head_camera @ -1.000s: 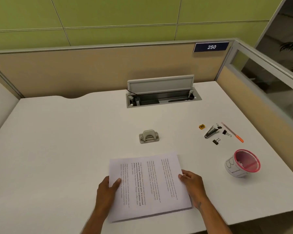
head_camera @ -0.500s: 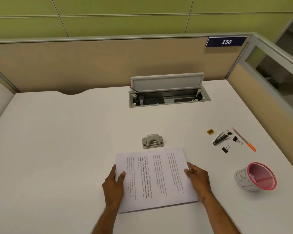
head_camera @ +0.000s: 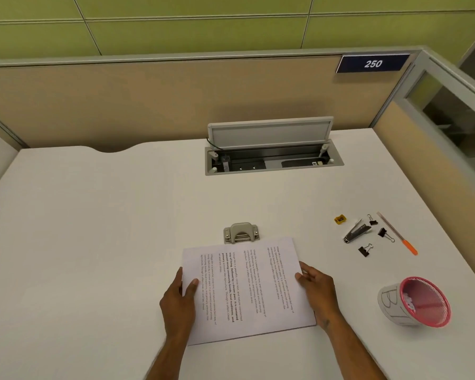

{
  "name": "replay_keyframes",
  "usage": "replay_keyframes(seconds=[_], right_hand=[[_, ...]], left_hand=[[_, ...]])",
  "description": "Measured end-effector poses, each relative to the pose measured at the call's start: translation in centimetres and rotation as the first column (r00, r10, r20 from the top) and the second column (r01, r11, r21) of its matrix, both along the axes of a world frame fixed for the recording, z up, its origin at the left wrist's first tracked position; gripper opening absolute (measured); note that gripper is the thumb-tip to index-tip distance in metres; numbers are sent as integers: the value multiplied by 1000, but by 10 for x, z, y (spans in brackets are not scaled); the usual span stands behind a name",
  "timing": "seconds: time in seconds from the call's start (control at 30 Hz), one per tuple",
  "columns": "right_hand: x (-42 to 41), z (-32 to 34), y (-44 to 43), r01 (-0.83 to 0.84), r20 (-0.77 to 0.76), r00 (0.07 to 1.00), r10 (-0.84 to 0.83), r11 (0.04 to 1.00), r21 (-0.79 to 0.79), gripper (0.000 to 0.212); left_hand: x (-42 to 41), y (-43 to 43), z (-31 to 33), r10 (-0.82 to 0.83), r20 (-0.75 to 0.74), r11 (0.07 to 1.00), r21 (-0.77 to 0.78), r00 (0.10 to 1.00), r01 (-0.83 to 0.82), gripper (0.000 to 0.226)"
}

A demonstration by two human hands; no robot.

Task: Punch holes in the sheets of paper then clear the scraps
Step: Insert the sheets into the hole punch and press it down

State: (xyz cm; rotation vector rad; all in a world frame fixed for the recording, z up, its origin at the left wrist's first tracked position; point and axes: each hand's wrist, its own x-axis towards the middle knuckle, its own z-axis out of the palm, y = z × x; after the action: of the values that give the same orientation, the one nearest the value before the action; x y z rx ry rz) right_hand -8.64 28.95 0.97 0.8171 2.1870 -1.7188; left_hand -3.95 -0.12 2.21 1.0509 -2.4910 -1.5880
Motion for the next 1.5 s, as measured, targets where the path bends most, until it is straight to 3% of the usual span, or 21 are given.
replay_keyframes(seconds=[0.6, 1.17, 1.4, 1.5], right_hand=[[-17, -7, 0, 17, 38, 999, -16, 1000, -23, 39], [-23, 0, -5, -18, 23, 1000, 17, 998, 55, 38], [-25, 2, -6, -20, 27, 999, 19, 997, 70, 40], [-24, 1, -6, -23, 27, 999, 21, 997, 75, 39]], left_hand=[[-17, 1, -5, 32, 39, 999, -9, 999, -31, 56], [-31, -3, -13, 11, 26, 998, -60, 1000, -9, 56], [-34, -6, -16, -38, 62, 991, -127, 997, 45, 61], [-33, -3, -14, -72, 9, 978, -195, 997, 73, 64]])
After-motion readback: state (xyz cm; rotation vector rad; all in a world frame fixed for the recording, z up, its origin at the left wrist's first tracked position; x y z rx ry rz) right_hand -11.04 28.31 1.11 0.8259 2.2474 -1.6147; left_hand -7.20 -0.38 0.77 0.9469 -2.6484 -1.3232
